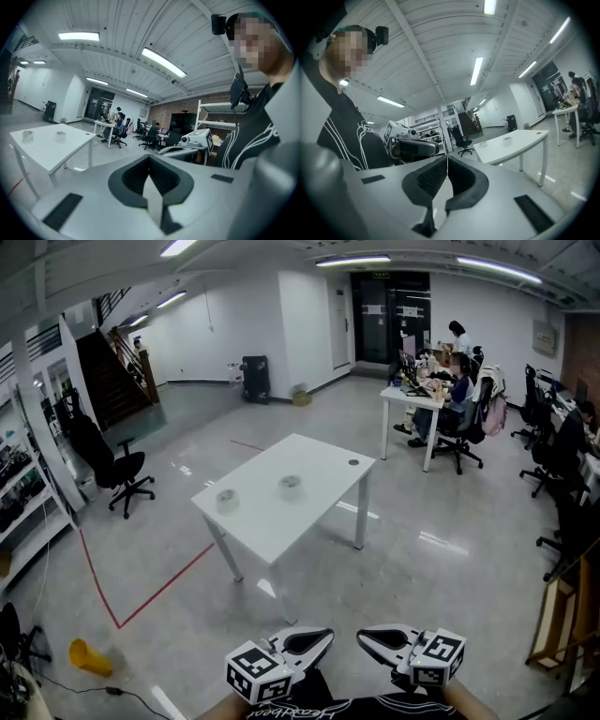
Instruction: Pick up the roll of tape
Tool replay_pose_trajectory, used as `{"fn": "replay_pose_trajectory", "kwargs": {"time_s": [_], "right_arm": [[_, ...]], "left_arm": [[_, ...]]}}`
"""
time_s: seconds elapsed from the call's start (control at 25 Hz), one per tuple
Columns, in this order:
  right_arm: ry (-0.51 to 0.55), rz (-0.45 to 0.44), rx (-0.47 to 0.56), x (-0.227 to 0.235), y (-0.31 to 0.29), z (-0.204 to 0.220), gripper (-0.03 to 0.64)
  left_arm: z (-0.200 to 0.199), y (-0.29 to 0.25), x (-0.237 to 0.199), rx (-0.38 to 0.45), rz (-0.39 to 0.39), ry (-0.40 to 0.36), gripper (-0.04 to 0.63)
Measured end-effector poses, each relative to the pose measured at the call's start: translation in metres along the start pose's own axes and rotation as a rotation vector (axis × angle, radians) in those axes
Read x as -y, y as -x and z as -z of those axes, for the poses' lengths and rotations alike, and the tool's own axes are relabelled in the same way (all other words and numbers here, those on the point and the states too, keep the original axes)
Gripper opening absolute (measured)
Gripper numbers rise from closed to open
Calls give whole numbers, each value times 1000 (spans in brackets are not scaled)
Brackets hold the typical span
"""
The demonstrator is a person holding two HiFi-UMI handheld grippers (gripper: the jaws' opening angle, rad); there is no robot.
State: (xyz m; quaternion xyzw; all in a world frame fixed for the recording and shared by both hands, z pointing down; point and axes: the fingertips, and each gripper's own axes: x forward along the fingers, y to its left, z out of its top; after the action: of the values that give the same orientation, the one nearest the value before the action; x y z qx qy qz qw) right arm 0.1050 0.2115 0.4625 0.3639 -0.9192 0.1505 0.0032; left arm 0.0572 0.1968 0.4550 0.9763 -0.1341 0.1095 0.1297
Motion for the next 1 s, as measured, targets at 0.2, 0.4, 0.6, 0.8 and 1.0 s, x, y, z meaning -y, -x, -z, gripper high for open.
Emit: {"fn": "replay_pose_trajectory", "kwargs": {"time_s": [0.2,0.4,0.6,0.8,1.0], "right_arm": [[-10,4,-29,59,-49,-10,14],[-30,-3,-18,123,-127,-42,14],[21,-13,-28,178,-200,-82,14],[61,-16,-39,214,-241,-98,14],[52,-8,-76,241,-261,-88,14]], "left_arm": [[-9,-28,-74,-6,11,49,3],[-39,-43,-175,-21,-1,57,3],[-70,-44,-272,-15,-48,68,3],[-85,-49,-330,-14,-82,70,3],[-84,-60,-363,-32,-92,87,3]]}}
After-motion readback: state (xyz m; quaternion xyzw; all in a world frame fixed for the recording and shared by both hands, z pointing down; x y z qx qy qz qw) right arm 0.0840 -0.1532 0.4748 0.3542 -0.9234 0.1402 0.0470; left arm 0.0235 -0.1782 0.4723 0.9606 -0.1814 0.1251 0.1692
